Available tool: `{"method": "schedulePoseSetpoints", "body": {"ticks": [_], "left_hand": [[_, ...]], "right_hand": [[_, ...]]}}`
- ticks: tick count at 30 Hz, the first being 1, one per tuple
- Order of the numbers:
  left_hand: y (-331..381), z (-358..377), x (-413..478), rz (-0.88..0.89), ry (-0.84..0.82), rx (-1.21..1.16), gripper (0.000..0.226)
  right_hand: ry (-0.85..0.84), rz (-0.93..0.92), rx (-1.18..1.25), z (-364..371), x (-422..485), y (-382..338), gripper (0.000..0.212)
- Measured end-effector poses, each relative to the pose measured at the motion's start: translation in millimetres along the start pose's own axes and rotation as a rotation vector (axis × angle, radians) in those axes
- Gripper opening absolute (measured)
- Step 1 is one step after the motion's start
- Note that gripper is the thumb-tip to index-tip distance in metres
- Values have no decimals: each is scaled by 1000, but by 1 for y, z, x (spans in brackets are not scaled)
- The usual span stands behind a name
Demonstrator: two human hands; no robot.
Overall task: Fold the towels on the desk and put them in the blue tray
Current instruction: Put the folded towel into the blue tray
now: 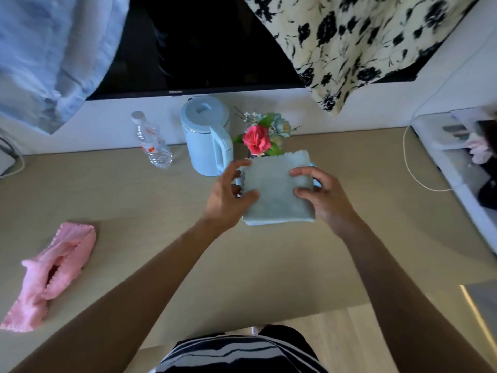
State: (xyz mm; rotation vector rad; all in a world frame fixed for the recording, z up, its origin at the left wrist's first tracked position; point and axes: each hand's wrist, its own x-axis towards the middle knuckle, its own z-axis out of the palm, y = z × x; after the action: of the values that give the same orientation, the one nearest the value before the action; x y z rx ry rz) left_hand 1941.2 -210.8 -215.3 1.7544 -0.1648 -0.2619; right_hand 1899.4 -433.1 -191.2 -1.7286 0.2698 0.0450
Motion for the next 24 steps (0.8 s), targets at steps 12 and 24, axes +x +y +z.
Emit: {"method": "schedulePoseSetpoints", "body": {"ticks": [12, 24], "left_hand": [[-53, 74, 80, -149, -105, 553, 52], [-96, 105, 100, -340, -205, 612, 61]], "right_hand": [[-223, 73, -1011, -35, 109, 50, 46], [-303, 94, -1392, -8, 126, 101, 44]]}}
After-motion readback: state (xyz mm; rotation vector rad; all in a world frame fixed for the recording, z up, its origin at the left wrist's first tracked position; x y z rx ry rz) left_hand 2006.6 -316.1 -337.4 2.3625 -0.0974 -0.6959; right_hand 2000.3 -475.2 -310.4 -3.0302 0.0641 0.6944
